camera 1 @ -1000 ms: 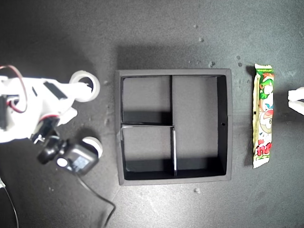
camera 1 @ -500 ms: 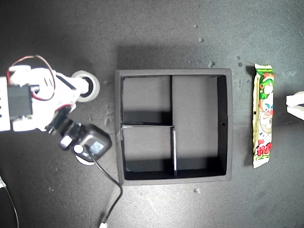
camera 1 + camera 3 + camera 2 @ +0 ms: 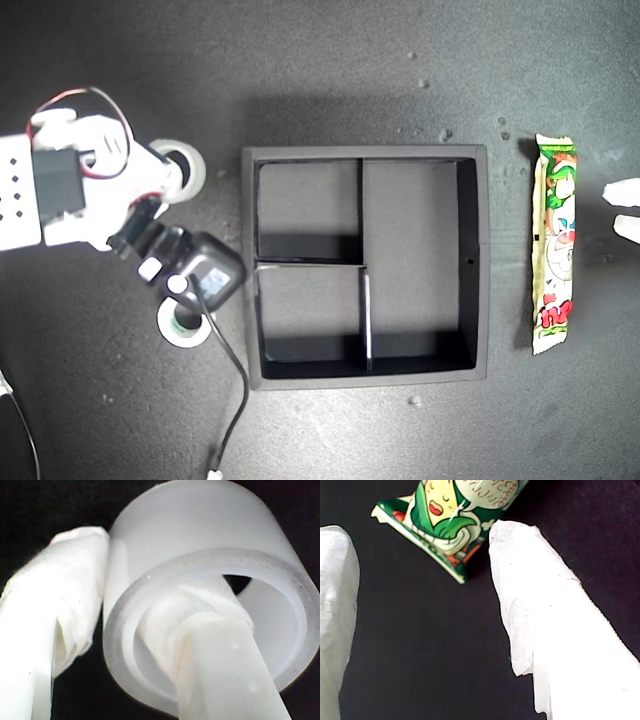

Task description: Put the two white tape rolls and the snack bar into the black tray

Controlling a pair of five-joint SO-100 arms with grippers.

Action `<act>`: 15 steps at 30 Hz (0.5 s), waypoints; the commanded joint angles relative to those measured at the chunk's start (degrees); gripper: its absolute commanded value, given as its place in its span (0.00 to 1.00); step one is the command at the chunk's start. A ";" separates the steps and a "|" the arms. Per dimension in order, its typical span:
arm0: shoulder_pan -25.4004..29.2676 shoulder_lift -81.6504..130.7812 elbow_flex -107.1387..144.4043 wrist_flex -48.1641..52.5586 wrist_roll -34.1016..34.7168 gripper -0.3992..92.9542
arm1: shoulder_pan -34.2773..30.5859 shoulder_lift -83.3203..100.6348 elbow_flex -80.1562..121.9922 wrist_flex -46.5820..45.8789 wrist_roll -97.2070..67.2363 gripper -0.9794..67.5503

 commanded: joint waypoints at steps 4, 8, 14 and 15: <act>-0.88 0.53 -1.93 -0.97 0.44 0.01 | 2.72 -0.53 -7.82 -3.96 -5.10 0.29; -0.88 0.62 -1.93 -0.97 0.70 0.01 | 6.06 -10.99 -18.81 -4.83 -2.55 0.29; -0.62 0.62 -1.93 -0.88 0.79 0.01 | 5.89 -57.04 -55.81 10.63 -2.02 0.25; -0.53 0.79 -1.93 -0.88 0.79 0.01 | 5.89 -61.70 -58.71 13.27 -2.90 0.25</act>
